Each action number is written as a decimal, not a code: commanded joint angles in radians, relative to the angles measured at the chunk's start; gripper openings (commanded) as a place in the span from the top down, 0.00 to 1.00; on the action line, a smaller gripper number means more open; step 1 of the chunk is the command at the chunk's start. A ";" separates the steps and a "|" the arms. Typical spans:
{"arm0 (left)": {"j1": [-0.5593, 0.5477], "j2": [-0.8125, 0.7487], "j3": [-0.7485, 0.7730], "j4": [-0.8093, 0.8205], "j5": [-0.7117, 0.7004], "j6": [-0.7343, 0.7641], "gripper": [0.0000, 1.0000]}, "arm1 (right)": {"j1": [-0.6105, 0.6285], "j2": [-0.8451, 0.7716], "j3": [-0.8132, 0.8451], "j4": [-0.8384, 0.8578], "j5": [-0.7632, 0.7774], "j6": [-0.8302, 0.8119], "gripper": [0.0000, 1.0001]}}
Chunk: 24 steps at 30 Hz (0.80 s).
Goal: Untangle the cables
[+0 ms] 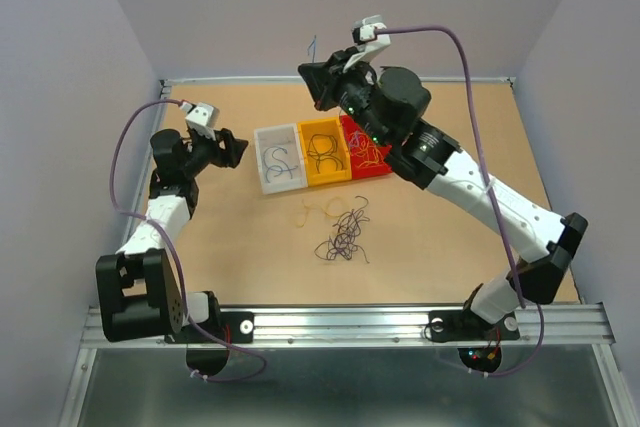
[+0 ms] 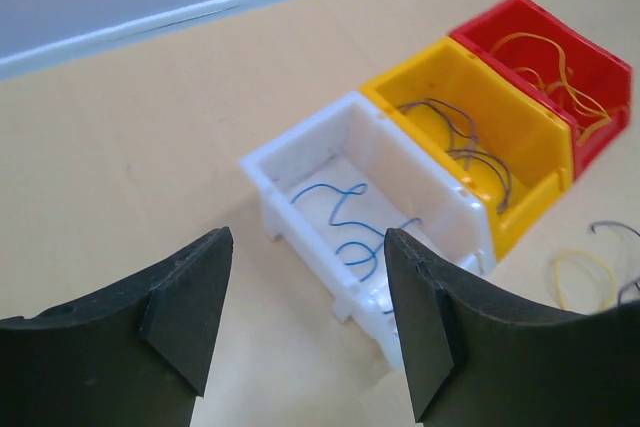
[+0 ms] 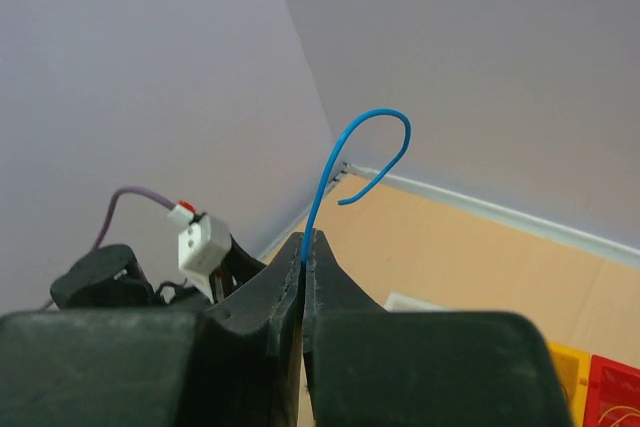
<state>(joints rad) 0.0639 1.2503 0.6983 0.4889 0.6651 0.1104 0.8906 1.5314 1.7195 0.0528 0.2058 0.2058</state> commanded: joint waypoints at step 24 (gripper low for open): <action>0.129 0.097 0.055 0.148 -0.142 -0.270 0.28 | -0.001 0.509 0.184 0.104 0.049 -0.005 0.99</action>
<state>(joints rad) 0.1875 1.3788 0.7357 0.5674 0.5209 -0.1490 0.8906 2.0171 1.8275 0.0982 0.2203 0.2169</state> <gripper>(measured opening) 0.723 0.032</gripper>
